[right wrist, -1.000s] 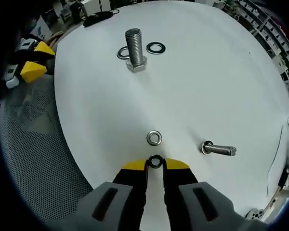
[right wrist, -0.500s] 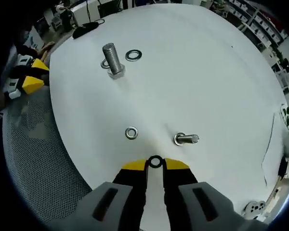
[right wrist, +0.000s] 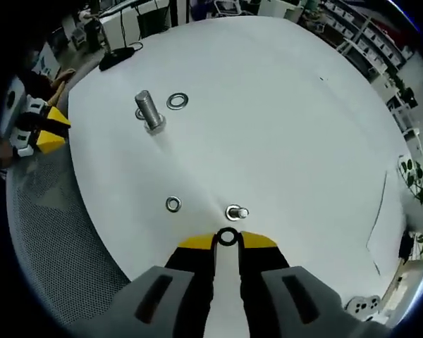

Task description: Place the washer onto the threaded stud by aligning its center hole with the stud, sliding it down to the base, and recovering from edge contact or off-axis alignment until the washer reaches the visible bottom stop.

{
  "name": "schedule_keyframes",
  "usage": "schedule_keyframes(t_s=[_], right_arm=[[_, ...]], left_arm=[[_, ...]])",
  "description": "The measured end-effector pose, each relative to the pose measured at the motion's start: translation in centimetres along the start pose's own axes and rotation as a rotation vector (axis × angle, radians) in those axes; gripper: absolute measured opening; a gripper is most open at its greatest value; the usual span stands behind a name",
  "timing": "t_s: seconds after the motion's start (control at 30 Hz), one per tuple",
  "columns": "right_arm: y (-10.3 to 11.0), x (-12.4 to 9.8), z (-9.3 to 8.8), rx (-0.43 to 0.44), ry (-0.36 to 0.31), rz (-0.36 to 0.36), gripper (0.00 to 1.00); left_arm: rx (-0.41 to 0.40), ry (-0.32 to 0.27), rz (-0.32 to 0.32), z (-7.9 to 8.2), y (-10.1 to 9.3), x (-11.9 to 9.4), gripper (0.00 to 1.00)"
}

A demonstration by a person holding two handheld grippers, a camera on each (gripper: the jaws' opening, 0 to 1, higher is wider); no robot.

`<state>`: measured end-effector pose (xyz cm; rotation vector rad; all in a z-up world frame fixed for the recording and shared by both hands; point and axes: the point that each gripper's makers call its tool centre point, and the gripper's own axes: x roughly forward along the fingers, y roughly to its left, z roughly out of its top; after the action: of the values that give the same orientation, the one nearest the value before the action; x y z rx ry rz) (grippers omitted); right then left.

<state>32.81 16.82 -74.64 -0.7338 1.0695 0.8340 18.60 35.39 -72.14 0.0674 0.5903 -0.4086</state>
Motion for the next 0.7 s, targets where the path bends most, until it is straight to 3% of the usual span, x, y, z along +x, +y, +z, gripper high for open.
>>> schedule_keyframes(t_s=[0.23,0.7], right_arm=[[-0.4,-1.1,1.8,-0.009,-0.083,-0.037,0.14],[-1.2,0.0,1.8,-0.039,-0.052,-0.046,0.14]], left_arm=[[0.0,-0.001,-0.003,0.1,-0.1,-0.1,0.09],[0.0,-0.001,-0.005,0.1,-0.1,0.0,0.08]])
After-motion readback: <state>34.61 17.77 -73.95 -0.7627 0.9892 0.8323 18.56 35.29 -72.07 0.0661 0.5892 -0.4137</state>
